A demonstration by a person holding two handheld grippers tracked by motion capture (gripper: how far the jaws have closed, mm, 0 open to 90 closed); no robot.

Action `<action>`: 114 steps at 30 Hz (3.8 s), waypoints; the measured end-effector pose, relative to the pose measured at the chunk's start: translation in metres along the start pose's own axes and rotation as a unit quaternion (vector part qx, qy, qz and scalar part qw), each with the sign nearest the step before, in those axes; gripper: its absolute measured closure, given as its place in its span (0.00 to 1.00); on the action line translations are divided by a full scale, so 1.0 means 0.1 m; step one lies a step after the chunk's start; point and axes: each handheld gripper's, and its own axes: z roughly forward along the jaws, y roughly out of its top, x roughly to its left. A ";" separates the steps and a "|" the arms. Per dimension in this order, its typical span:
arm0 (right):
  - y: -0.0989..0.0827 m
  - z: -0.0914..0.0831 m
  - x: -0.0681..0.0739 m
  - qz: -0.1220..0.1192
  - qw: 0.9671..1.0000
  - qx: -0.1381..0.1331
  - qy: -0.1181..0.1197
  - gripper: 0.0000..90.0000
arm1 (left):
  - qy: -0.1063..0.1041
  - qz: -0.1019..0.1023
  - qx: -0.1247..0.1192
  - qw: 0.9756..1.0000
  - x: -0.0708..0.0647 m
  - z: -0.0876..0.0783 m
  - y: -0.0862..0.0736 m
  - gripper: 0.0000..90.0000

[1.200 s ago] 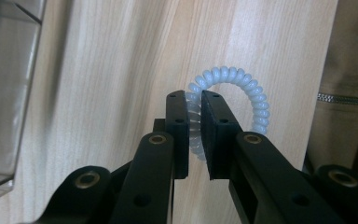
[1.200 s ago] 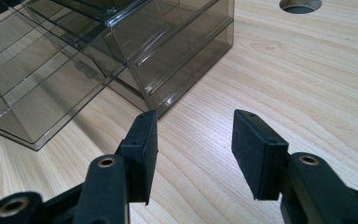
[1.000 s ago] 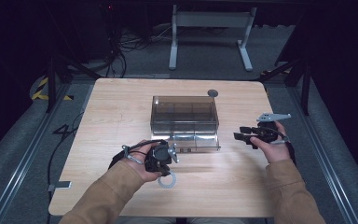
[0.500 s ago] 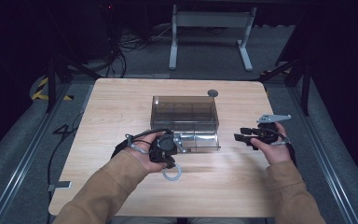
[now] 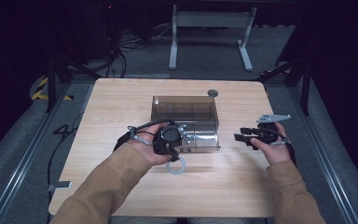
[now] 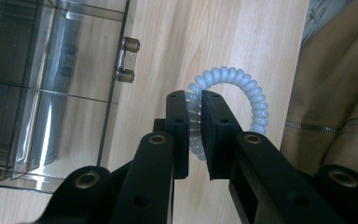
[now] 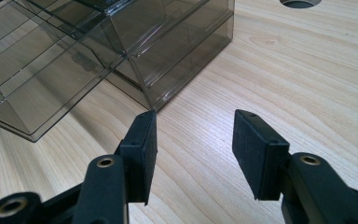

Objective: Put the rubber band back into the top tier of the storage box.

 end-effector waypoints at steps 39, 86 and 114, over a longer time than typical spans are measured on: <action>-0.09 0.01 0.02 -0.004 1.000 0.020 -0.010 0.57 | 0.017 -0.026 -0.018 0.999 0.24 -0.47 0.38 0.91; -0.06 0.04 0.01 -0.008 1.000 0.019 -0.002 0.56 | 0.049 -0.111 -0.019 0.992 0.87 -0.19 0.55 0.91; -0.05 0.04 0.01 -0.005 1.000 0.020 0.000 0.56 | 0.056 -0.118 0.000 0.991 0.94 0.20 0.49 0.91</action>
